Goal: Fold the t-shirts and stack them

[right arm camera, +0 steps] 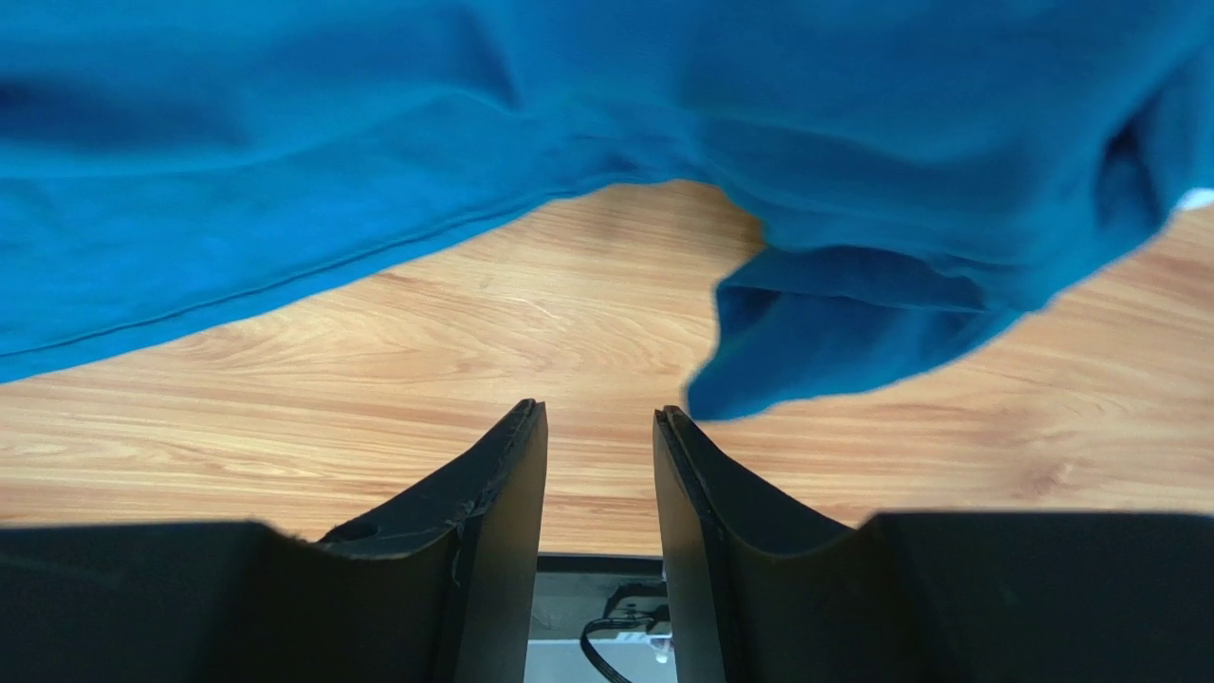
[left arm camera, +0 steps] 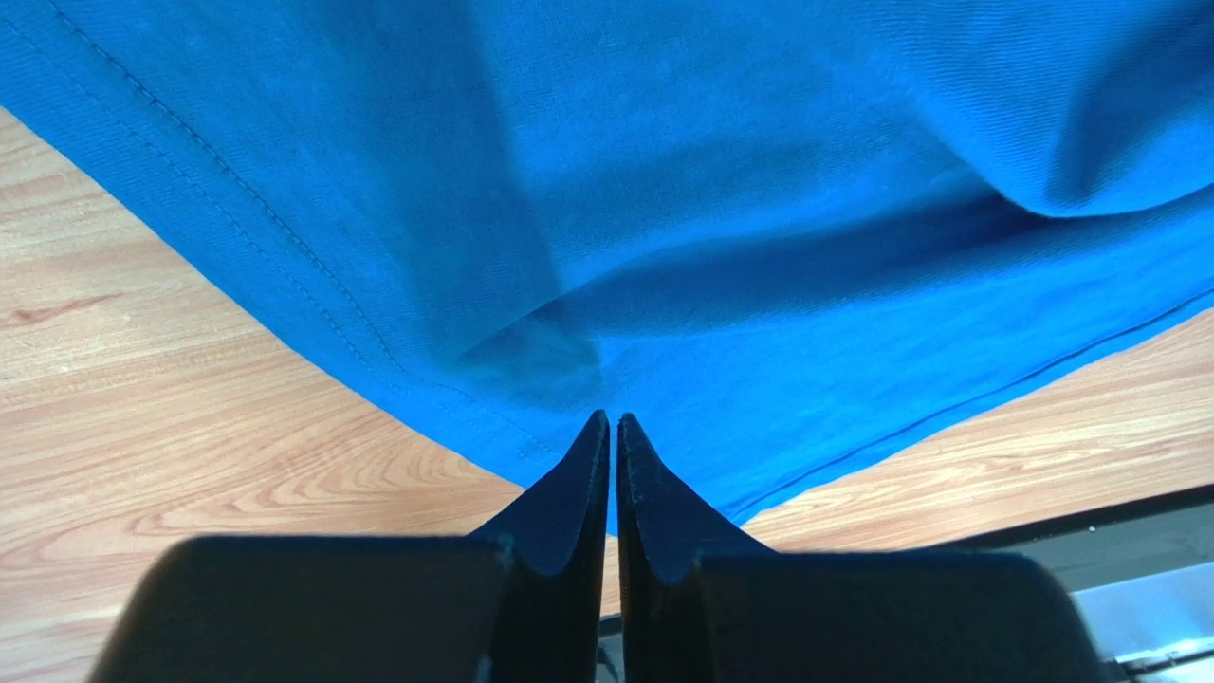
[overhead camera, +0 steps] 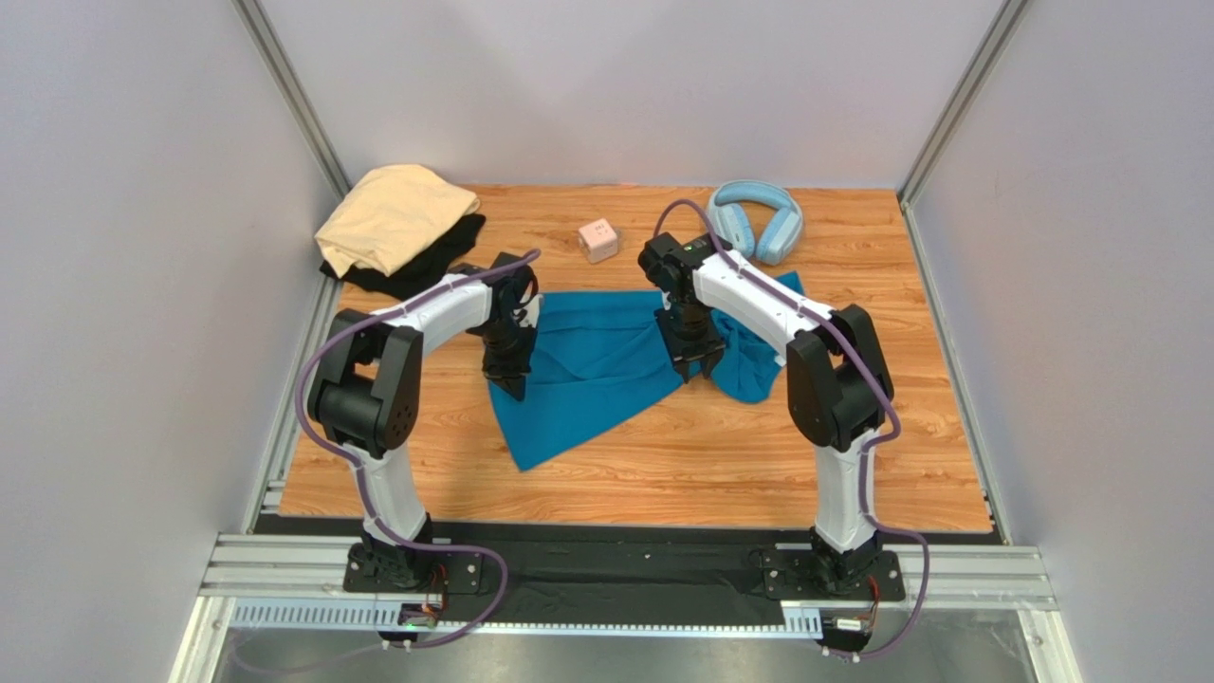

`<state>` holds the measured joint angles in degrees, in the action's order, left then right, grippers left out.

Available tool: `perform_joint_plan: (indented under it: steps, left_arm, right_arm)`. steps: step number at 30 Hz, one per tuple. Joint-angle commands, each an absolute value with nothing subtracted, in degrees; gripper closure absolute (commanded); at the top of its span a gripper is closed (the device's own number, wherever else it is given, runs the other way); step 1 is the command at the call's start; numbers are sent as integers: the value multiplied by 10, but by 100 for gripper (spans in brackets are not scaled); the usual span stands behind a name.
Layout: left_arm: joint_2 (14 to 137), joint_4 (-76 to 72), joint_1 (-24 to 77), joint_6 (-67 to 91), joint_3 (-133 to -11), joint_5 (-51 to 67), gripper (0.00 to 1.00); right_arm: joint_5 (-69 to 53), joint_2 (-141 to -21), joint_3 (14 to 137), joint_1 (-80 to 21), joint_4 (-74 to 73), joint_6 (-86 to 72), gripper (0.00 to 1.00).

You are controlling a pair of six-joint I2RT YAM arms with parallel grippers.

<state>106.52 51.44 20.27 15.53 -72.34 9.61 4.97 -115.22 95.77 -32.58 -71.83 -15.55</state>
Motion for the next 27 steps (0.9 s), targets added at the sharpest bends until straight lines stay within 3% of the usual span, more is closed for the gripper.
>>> perform_joint_plan:
  steps: [1, 8, 13, 21, 27]
  left_arm:
    - [1049, 507, 206, 150, -717, 100, 91]
    - [1050, 504, 205, 149, -708, 100, 91]
    - [1053, 504, 205, 149, -708, 102, 91]
    - [1054, 512, 205, 139, -725, 90, 91]
    - [1056, 514, 205, 141, -723, 91, 91]
  right_arm:
    - [9, -1172, 995, -338, -714, -150, 62]
    - [-10, -1193, 973, -347, -698, -154, 62]
    - [76, -1205, 969, -339, -702, -156, 63]
    - [76, -1219, 973, -260, -702, -191, 63]
    - [141, -1205, 1005, -239, -722, -192, 63]
